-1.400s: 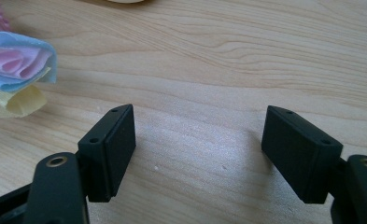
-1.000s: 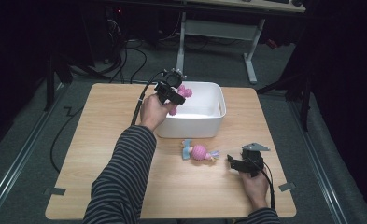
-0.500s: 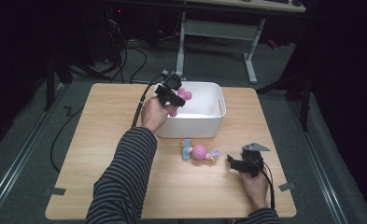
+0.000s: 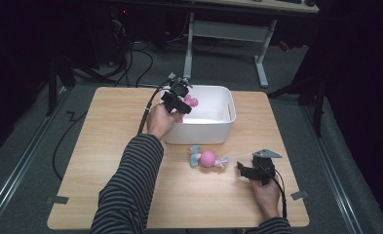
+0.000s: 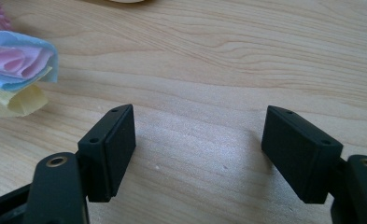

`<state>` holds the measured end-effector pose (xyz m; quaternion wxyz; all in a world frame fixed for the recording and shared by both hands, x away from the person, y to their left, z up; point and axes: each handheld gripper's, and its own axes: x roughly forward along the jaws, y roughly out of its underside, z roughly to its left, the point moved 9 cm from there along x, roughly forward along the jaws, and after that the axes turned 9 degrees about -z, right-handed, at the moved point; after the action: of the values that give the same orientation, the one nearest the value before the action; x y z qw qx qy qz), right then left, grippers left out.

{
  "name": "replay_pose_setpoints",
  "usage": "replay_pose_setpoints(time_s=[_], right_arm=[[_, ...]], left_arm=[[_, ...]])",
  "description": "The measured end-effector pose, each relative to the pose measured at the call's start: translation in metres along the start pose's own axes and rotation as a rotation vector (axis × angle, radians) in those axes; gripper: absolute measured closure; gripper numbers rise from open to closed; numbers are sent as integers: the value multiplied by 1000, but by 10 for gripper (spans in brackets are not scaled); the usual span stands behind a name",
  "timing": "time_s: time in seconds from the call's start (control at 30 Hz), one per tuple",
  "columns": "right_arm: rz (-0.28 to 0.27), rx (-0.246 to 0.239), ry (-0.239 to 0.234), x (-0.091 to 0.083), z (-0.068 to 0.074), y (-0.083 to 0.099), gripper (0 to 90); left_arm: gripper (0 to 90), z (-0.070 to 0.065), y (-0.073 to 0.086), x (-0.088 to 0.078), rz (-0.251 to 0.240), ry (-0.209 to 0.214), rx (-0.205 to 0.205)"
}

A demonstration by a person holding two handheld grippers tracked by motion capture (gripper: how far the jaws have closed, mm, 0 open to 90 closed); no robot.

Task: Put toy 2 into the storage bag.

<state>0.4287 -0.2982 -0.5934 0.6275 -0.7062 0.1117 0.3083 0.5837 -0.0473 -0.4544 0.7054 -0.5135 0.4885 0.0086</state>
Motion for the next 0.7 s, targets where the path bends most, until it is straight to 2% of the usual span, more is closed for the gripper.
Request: replay_pose_setpoints(time_s=[0.3,0.57,0.7], right_arm=[[1,2,-1,0,0,0,262],[0,0,-1,0,0,0,263],[1,2,0,0,0,0,261]], left_arm=[[578,0,2,2,11,-10,13],[572,-1,7,6,36,6,8],[548,-3,6,6,28,26,-4]])
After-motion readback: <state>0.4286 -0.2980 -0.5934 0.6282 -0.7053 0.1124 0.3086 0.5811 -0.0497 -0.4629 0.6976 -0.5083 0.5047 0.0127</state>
